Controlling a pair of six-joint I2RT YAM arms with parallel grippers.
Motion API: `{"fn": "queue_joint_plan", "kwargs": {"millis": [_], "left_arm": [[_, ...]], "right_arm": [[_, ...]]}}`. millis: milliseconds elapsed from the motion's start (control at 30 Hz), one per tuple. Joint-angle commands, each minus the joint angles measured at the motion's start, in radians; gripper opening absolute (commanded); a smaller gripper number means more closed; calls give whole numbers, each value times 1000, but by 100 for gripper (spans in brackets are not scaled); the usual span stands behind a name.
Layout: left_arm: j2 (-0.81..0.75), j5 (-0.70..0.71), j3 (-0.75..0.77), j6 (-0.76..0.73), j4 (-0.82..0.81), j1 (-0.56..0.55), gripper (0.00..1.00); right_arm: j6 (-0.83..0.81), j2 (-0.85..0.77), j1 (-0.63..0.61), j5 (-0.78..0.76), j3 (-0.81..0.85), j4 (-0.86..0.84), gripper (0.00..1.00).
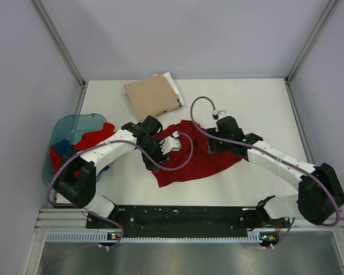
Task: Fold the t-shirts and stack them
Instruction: Flatten out the tshirt
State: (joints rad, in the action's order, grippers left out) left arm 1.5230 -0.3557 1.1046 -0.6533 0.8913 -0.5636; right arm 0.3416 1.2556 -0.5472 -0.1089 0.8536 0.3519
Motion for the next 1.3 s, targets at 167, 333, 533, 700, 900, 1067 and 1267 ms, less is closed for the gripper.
{"fn": "queue_joint_plan", "kwargs": {"millis": [167, 333, 533, 700, 900, 1067, 1267], "left_arm": [[-40, 49, -135, 34, -109, -74, 61], [-96, 133, -228, -14, -136, -270, 60], [-34, 120, -233, -9, -175, -312, 57], [-18, 109, -215, 7, -210, -357, 55], [28, 130, -212, -2, -272, -380, 52], [100, 167, -221, 7, -340, -384, 49], [149, 280, -213, 3, -376, -383, 2]], "right_arm": [[-78, 299, -152, -242, 82, 95, 64], [-39, 338, -152, -414, 113, 121, 26], [-79, 225, -149, -456, 108, 121, 0], [-81, 102, -109, -385, 151, 125, 0], [-36, -37, 48, -194, 191, 130, 0], [-18, -120, 171, -80, 197, 125, 0], [-6, -180, 294, 24, 238, 127, 0]]}}
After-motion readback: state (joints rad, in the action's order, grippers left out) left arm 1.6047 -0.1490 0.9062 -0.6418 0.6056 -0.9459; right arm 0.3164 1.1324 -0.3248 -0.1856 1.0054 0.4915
